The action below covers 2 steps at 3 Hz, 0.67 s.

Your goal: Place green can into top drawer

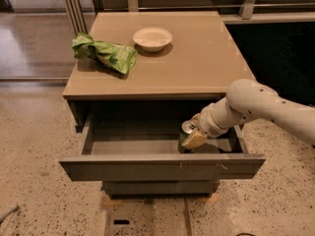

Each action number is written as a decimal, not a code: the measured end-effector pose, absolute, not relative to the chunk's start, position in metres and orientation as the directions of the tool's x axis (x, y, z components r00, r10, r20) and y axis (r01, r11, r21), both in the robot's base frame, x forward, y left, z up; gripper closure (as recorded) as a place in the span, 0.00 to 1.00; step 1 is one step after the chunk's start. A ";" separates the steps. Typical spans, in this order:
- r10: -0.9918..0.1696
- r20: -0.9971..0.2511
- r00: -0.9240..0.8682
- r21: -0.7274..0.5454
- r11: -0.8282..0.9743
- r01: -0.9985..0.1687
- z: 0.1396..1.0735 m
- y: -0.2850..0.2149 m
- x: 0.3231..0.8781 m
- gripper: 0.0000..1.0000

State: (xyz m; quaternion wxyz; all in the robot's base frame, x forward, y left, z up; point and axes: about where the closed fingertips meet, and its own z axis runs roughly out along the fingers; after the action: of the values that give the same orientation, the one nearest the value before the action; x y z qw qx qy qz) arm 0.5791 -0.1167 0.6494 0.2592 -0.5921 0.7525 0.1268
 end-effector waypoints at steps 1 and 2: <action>-0.825 -0.540 -0.164 -0.116 0.267 -0.957 0.649 -0.116 0.579 0.27; -0.825 -0.542 -0.161 -0.121 0.266 -0.956 0.650 -0.114 0.582 0.03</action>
Offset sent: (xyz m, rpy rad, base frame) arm 0.0118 0.0076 0.0067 0.0063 -0.0267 -0.0024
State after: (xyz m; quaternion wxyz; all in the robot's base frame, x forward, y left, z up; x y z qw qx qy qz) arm 0.5818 -0.1140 0.6503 0.2616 -0.5926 0.7514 0.1261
